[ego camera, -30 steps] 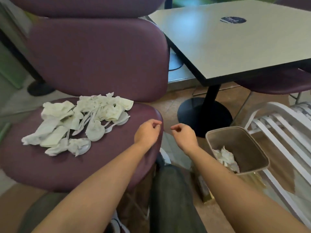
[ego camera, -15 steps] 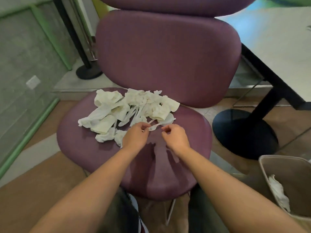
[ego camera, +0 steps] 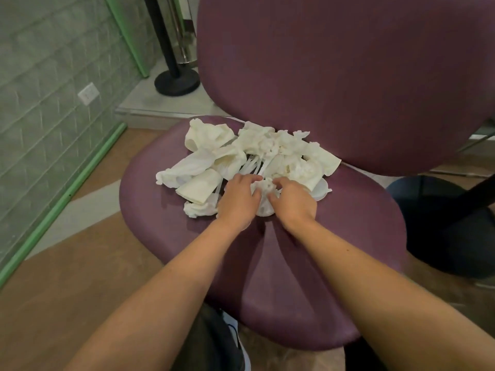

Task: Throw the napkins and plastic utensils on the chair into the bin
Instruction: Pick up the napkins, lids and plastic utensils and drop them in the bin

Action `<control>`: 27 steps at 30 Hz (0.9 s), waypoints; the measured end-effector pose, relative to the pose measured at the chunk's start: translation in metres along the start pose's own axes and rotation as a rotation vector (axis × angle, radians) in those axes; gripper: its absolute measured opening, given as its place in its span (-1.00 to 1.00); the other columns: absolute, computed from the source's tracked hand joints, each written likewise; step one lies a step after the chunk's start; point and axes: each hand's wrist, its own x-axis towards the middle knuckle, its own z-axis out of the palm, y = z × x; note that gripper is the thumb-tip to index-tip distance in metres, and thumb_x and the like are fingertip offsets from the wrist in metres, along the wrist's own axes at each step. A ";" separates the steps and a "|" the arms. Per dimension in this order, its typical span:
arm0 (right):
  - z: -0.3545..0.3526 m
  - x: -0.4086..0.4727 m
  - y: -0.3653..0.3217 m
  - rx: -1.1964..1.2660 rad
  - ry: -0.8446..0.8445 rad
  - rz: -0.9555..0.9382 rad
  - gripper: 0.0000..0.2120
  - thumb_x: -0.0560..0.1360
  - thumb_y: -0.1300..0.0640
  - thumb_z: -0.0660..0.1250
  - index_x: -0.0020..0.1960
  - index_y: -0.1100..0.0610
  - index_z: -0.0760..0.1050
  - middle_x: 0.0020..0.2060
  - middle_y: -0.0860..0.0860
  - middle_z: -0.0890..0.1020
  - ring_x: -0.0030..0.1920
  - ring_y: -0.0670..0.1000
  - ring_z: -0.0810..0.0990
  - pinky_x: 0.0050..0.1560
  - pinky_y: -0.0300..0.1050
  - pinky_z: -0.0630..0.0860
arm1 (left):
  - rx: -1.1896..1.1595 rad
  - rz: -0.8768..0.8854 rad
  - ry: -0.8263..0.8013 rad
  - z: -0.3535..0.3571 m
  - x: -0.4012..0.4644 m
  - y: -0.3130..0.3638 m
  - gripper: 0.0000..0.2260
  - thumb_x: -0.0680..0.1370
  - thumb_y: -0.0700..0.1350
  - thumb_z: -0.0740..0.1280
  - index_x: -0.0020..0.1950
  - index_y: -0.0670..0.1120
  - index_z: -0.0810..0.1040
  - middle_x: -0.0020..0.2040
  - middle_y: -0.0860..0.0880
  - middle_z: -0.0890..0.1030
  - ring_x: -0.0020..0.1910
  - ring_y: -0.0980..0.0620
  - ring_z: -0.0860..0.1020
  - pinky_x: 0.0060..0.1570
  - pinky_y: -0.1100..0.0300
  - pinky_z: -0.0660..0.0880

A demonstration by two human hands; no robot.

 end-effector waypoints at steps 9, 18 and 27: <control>-0.004 -0.001 -0.006 0.339 0.145 -0.058 -0.78 0.57 -0.04 0.25 0.06 0.03 0.61 -0.02 -0.08 0.55 -0.09 -0.08 0.54 -0.06 -0.12 0.46 | 0.030 0.195 -0.083 -0.008 0.015 -0.002 -0.72 0.56 -0.01 0.33 0.27 0.10 0.55 0.18 0.08 0.53 0.19 0.05 0.39 0.12 0.19 0.35; -0.001 -0.004 -0.028 0.659 0.244 0.081 -0.83 0.53 -0.03 0.33 -0.07 0.03 0.65 -0.17 -0.10 0.67 -0.11 -0.07 0.62 -0.03 -0.08 0.55 | -0.438 -0.037 -0.051 -0.038 0.007 -0.002 -0.89 0.57 0.01 0.35 0.04 0.05 0.64 -0.15 0.12 0.64 -0.18 0.14 0.57 -0.07 0.15 0.54; 0.012 -0.019 -0.056 0.663 0.122 0.005 -0.92 0.51 0.08 0.36 -0.11 -0.06 0.61 -0.05 -0.07 0.61 -0.06 -0.11 0.53 -0.10 -0.27 0.40 | -0.720 -0.175 -0.042 -0.062 0.006 0.003 -0.87 0.53 -0.08 0.42 0.07 -0.01 0.63 0.04 -0.08 0.62 -0.17 0.06 0.61 -0.16 0.31 0.58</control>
